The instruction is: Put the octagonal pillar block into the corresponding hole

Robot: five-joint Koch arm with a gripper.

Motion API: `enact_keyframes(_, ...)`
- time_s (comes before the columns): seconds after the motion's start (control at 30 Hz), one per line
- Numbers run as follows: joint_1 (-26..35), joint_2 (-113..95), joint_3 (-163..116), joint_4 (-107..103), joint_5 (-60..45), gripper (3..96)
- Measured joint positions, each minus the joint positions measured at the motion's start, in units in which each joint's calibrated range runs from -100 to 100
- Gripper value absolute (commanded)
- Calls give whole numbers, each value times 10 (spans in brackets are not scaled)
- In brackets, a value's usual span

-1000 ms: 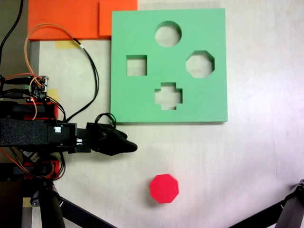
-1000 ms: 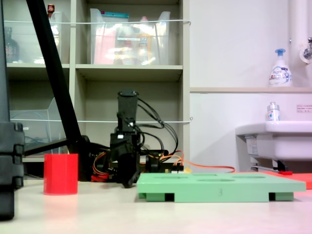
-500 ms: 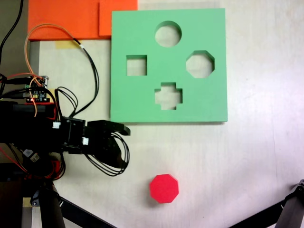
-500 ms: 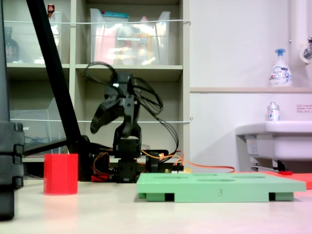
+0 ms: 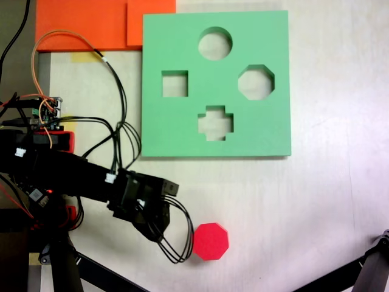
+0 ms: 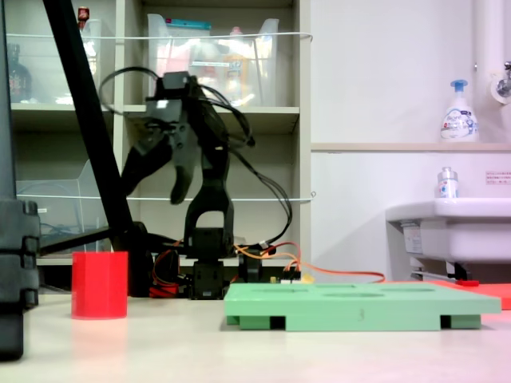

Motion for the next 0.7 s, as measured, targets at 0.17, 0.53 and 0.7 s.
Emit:
enact_keyframes(0.17, -21, 78, 0, 0, -5, 872)
enact_keyframes(0.53, -25, 358, 120, 8, -42, 872)
enact_keyframes(0.7, -9, 450, 189, 14, -42, 869)
